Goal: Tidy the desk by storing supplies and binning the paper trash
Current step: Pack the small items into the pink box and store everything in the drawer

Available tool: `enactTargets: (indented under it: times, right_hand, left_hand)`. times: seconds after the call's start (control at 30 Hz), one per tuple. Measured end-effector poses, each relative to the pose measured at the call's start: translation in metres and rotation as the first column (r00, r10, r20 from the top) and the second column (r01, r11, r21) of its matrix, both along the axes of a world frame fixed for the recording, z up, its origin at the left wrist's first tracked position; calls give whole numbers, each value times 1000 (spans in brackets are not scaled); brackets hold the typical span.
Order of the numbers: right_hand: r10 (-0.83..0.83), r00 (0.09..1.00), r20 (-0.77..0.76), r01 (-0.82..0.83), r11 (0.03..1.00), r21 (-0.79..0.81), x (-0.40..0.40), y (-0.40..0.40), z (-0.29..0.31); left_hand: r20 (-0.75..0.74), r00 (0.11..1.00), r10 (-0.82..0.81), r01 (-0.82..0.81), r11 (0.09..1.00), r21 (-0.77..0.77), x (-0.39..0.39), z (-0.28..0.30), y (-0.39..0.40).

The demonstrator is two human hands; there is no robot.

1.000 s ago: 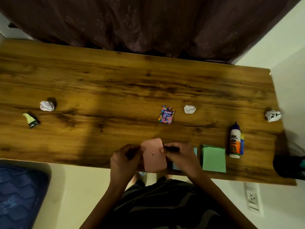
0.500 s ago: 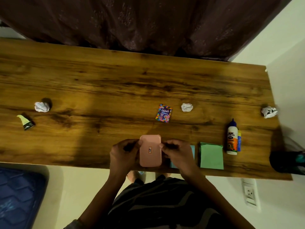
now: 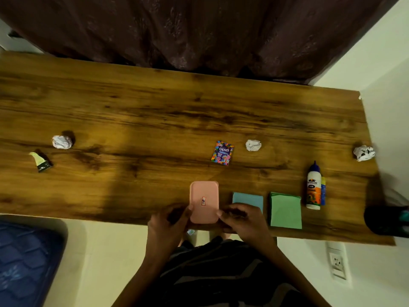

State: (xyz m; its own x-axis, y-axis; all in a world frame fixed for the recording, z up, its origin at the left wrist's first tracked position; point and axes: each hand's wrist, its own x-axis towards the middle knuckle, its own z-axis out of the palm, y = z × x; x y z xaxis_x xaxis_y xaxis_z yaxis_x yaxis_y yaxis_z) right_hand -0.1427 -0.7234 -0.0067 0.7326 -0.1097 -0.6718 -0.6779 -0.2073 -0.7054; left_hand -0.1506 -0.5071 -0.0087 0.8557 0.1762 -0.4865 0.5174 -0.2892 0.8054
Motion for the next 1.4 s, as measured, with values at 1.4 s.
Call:
enactTargets:
  times: [1.4]
  right_hand:
    - [-321,928,-189,332,943,32,-102,-6,9]
  left_hand:
    - [-665,719,-201,-88,923,-374,-49,-60,13]
